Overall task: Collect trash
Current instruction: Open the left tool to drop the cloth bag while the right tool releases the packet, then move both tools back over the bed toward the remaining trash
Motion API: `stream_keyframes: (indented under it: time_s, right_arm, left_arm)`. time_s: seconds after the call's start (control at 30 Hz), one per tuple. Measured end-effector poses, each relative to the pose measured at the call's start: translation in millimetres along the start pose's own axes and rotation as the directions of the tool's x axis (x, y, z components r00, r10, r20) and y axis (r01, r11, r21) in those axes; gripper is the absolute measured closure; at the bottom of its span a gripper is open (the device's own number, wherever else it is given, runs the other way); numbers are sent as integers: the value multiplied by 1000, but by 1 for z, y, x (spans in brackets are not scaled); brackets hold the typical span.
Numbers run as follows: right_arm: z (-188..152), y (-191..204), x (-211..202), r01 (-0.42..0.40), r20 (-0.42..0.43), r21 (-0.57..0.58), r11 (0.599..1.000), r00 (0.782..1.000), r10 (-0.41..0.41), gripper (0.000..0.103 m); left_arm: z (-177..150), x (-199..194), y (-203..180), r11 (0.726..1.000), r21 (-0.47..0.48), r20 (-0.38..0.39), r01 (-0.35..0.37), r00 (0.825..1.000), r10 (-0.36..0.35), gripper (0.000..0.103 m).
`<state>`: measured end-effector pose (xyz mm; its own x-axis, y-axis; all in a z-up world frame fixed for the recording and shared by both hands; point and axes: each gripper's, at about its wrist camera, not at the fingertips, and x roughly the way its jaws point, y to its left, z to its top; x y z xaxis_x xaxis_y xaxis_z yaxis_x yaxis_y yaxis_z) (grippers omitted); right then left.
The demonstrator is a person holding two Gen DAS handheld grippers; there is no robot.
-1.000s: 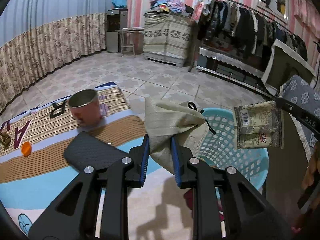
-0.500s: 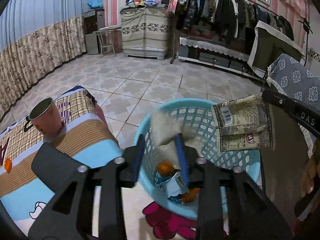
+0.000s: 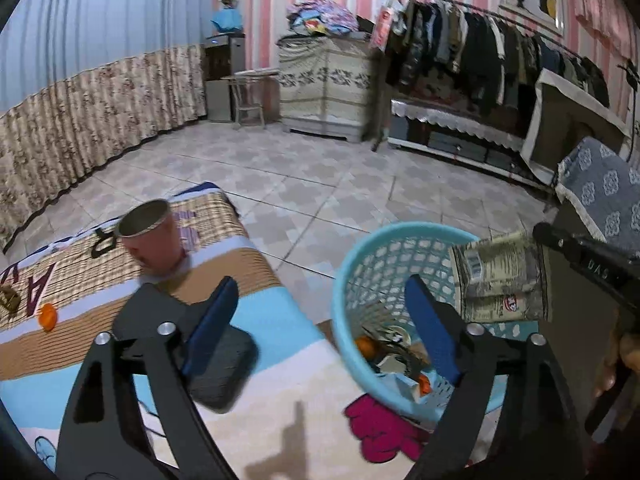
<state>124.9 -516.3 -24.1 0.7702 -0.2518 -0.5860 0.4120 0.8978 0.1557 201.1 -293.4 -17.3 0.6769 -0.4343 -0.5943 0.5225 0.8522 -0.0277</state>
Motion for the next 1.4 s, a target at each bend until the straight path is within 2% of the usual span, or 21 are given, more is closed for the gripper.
stream_keyframes:
  time_s: [0.13,0.37,0.8,0.83,0.87,0.9,0.93,1.07,1.17,1.27,1.4]
  right_arm:
    - [1,11,4,-28,1,-8,1000,1000,28,101]
    - [3,22,18,-2,-36,-34,999,999,1,100]
    - [-20,29,38,18,-124,-63,998,992,-25,99]
    - [-21,29,37,17,-125,-63,998,992,-25,97]
    - [-22,31,34,18,-121,-61,998,992,-25,76]
    - [-22,32,31,20,-109,-59,998,994,-26,42]
    - [-20,35,25,25,-77,-61,998,997,-30,32]
    - [-15,57,13,19,-46,-114,993,999,-25,31]
    - [-11,78,4,19,-10,-142,990,1000,-20,16]
    - [-12,103,-2,5,18,-164,986,1000,-2,8]
    - [-19,135,-6,-33,31,-177,984,999,39,7]
  left_arm:
    - [3,-11,12,1000,-12,21,-23,999,24,14]
    - [4,-29,28,998,-30,56,-50,997,51,10]
    - [-6,-43,51,996,-61,61,-72,995,76,9]
    - [-7,-46,53,995,-63,62,-75,995,79,9]
    - [-8,-49,57,995,-67,64,-80,994,84,9]
    - [-8,-51,60,994,-69,66,-84,994,89,9]
    - [-8,-54,63,993,-73,68,-91,993,96,9]
    - [-12,-67,81,988,-95,77,-121,989,129,6]
    - [-17,-77,100,982,-113,72,-150,985,159,6]
    - [-23,-89,125,971,-138,66,-195,976,205,6]
    - [-34,-107,168,950,-199,49,-242,965,257,6]
